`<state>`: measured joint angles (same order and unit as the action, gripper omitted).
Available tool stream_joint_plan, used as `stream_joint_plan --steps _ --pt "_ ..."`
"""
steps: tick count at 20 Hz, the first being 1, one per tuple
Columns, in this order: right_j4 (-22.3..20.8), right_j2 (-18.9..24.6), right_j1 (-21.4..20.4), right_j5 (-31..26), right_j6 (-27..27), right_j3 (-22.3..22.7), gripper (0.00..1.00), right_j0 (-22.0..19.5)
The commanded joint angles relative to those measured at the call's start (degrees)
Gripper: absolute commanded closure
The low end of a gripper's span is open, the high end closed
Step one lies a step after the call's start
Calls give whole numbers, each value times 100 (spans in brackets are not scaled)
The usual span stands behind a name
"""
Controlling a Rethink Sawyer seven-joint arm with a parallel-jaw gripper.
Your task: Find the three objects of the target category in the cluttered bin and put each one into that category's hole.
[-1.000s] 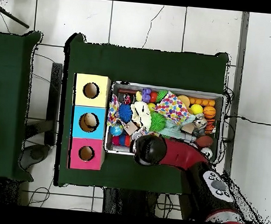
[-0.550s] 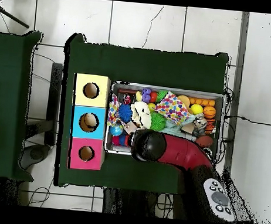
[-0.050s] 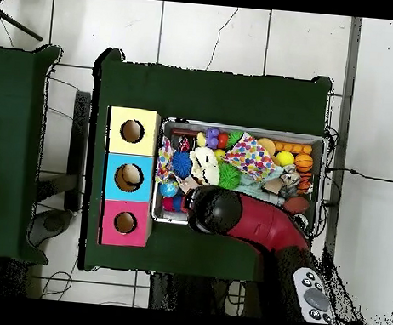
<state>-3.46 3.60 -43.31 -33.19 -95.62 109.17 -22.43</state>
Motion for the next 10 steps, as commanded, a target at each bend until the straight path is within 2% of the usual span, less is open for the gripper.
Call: stream_joint_plan --steps 1,10 --pt "356 -163 431 754 -1583 198 0 88" --pt "747 -699 813 1558 -2074 271 0 687"
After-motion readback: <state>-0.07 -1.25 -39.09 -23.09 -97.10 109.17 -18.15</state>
